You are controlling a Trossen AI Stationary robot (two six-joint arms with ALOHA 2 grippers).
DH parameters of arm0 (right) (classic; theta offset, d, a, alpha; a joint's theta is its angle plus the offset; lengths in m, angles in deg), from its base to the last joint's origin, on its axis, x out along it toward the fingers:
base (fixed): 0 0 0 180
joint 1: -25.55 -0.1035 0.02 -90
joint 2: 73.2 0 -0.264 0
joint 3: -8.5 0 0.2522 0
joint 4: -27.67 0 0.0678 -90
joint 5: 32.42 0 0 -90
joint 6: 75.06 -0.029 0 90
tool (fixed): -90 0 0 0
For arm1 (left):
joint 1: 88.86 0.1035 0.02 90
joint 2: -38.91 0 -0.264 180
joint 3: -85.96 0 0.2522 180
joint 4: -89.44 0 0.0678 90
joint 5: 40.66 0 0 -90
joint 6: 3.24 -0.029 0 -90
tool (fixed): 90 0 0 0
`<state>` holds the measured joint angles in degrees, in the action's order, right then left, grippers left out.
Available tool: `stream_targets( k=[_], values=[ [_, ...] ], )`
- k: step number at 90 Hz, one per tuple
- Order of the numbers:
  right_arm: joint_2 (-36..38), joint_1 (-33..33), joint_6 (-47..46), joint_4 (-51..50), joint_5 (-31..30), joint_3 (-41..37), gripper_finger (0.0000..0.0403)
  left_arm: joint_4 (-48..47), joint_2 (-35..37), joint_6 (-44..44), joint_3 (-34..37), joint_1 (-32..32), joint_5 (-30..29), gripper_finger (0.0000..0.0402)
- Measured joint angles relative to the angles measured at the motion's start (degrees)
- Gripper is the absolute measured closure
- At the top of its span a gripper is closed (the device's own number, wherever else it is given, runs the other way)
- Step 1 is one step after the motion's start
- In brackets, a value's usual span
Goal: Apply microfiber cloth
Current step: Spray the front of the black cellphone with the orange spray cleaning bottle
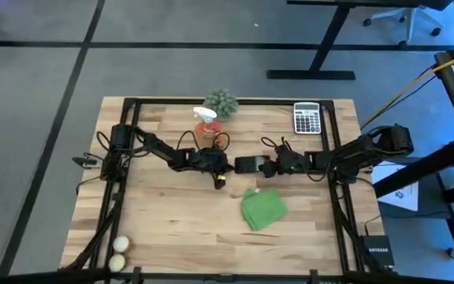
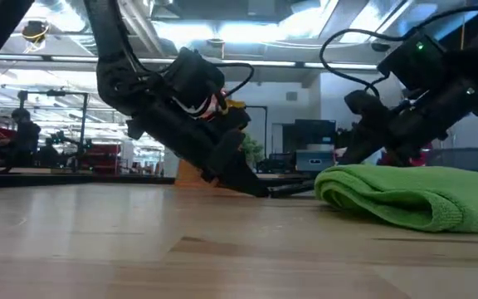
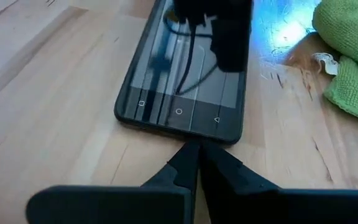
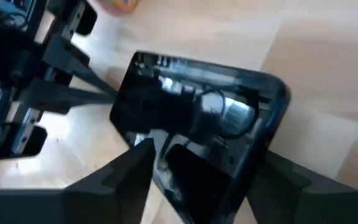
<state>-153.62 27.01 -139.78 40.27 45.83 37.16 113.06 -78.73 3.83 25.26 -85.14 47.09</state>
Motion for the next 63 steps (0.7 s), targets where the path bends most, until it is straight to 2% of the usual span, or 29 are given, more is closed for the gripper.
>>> stream_targets(
  k=[35, 63],
  values=[
    [0.8, -0.1, 11.0, 7.3, -0.2, 0.4, 0.0384, -1.7, 2.2, 0.1, 0.1, 0.0, 0.3, 0.0402],
    [6.5, 0.0, 29.6, 6.2, 2.5, 0.1, 0.0387, -10.4, 15.2, -1.2, 0.1, -4.2, 0.7, 0.0402]
  ],
)
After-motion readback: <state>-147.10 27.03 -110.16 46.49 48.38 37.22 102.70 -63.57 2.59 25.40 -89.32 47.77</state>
